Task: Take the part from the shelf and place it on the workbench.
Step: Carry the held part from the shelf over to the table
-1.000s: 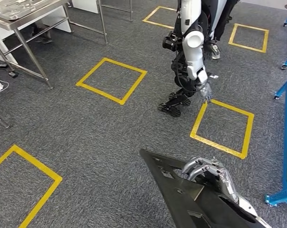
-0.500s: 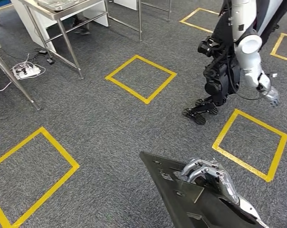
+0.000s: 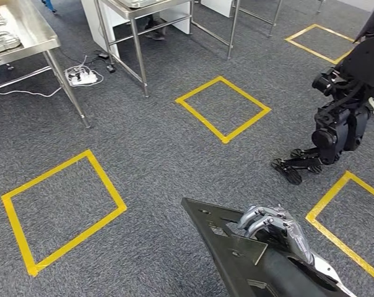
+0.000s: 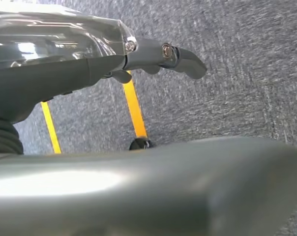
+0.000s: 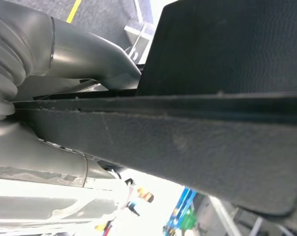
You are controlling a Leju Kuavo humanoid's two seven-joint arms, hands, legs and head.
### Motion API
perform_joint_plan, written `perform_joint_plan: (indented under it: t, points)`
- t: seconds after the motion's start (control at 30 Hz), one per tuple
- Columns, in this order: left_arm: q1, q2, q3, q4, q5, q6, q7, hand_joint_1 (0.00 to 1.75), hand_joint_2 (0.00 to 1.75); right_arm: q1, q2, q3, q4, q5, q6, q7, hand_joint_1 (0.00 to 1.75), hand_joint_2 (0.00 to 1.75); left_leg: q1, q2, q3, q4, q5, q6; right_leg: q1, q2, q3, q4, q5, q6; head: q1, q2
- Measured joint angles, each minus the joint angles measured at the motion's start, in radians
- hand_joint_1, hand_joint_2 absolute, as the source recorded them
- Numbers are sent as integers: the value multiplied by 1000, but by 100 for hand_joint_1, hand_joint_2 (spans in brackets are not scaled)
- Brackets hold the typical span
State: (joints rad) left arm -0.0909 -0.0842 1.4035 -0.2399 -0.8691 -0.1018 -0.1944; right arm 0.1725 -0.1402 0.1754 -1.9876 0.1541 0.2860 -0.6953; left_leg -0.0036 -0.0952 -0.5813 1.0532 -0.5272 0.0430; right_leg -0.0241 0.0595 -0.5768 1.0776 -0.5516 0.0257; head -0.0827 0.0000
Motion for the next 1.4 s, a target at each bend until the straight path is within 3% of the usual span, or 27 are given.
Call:
perform_joint_plan:
  t: [0.07,0.13,0.2,0.27,0.33,0.37,0.43,0.5,0.57,0.63,0.67,0.73,0.77,0.83,0.87,0.9,0.93,1.0,1.07,1.13,1.17,1.23,1.3,1.37,1.4]
  points:
    - [2,-3,1,0,2,0,0,0,175,-3,0,-4,1,0,5,1,175,175,4,-23,-4,0,0,-11,3,16,12,-28,0,-5,-1,0]
    - [7,-5,3,0,5,0,1,0,175,-10,2,-5,2,0,12,1,175,175,6,-30,-6,-2,-2,-23,2,-5,18,-34,1,-13,-1,0]
    - [7,-6,5,0,7,1,3,0,175,-14,4,-5,2,-1,17,1,175,175,4,15,-23,35,-27,-33,-3,-32,25,-41,1,-23,-1,0]
    - [3,-7,6,0,8,3,5,0,175,-15,4,-6,2,0,22,1,175,175,6,68,-79,147,-81,-43,-3,-64,31,-42,-4,-30,-2,0]
    - [3,-8,7,0,7,4,10,0,175,-15,5,-6,3,1,27,3,175,175,13,82,-137,252,-111,-51,-4,-94,37,-42,-11,-30,-2,0]
    - [5,-8,7,0,7,4,12,0,175,-15,5,-6,4,2,29,3,175,175,16,85,-143,259,-101,-54,-4,-108,41,-42,-15,-29,-2,0]
    - [9,-8,7,0,7,4,13,0,175,-15,6,-5,5,3,32,4,175,175,20,102,-102,167,-34,-55,-5,-134,55,-42,-26,-24,-2,0]
    - [8,-9,7,0,7,4,14,0,175,-16,6,-5,5,3,35,6,175,175,12,145,-47,53,12,-50,-2,-156,68,-42,-38,-13,-2,0]
    - [6,-10,8,0,8,3,15,0,175,-16,7,-4,5,4,39,9,175,175,2,167,-32,17,12,-38,2,-176,79,-45,-46,-1,-1,0]
    - [10,-11,8,0,9,2,15,0,175,-19,8,-3,5,4,41,14,175,175,2,148,-30,10,12,-24,1,-189,92,-52,-51,11,-1,0]
    - [11,-12,8,0,9,1,15,0,175,-20,9,-3,5,4,42,16,175,175,4,138,-27,7,12,-17,0,-175,95,-48,-59,15,-1,0]
    - [10,-13,8,0,9,1,15,0,175,-21,11,-3,5,4,43,19,175,175,10,118,-21,0,14,-4,-2,-116,71,12,-99,19,-1,0]
    - [7,-13,8,0,9,1,15,0,175,-20,11,-3,6,4,43,19,175,175,10,106,-20,-1,13,0,-2,-86,38,76,-130,18,0,0]
    - [4,-15,8,0,9,1,15,0,175,-16,11,-3,10,4,43,20,175,175,7,80,-19,-1,11,5,0,-67,-39,207,-171,15,0,0]
    - [4,-16,8,0,9,1,14,0,175,-16,11,-3,12,4,43,21,175,175,6,65,-17,-1,10,6,1,-65,-62,235,-164,13,0,0]
    - [5,-17,8,0,10,0,14,0,175,-16,11,-3,13,4,44,22,175,175,4,51,-14,0,9,6,3,-63,-65,222,-136,10,0,0]
    - [6,-18,8,0,10,-1,13,0,175,-16,11,-3,14,3,44,23,175,175,3,35,-10,0,8,6,5,-55,-52,171,-92,5,0,0]
    - [4,-23,8,0,10,-4,9,0,175,-16,11,-3,15,3,46,24,175,175,2,5,-7,1,5,3,5,-10,-9,38,-16,-6,0,0]
    - [4,-26,8,0,11,-5,5,0,175,-17,12,-3,16,2,46,23,175,175,4,-22,-11,1,5,-6,7,22,15,-30,5,-11,-1,0]
    - [8,-27,9,0,12,-9,1,0,175,-20,12,-3,16,1,46,23,175,175,7,-43,-14,-2,6,-19,8,7,22,-38,2,-13,0,0]
    - [10,-28,9,0,12,-12,-2,0,175,-22,13,-3,16,0,46,23,175,175,7,-36,-14,0,3,-25,6,-5,26,-42,3,-17,-1,0]
    - [9,-29,9,1,13,-15,-6,0,175,-23,16,-3,16,0,46,22,175,175,4,16,-35,47,-28,-38,0,-35,34,-50,4,-26,-2,0]
    - [3,-30,9,1,16,-19,-11,0,175,-21,17,-3,16,0,46,22,175,175,9,70,-95,165,-85,-51,0,-67,40,-52,-1,-31,-3,0]
    - [3,-29,9,1,21,-23,-16,0,175,-20,18,-3,17,0,46,22,175,175,16,82,-145,257,-108,-61,-1,-97,45,-52,-8,-29,-3,0]
    - [5,-29,10,1,24,-25,-18,0,175,-20,19,-3,17,-1,46,22,175,175,20,86,-145,254,-93,-64,-2,-111,50,-52,-12,-27,-3,0]
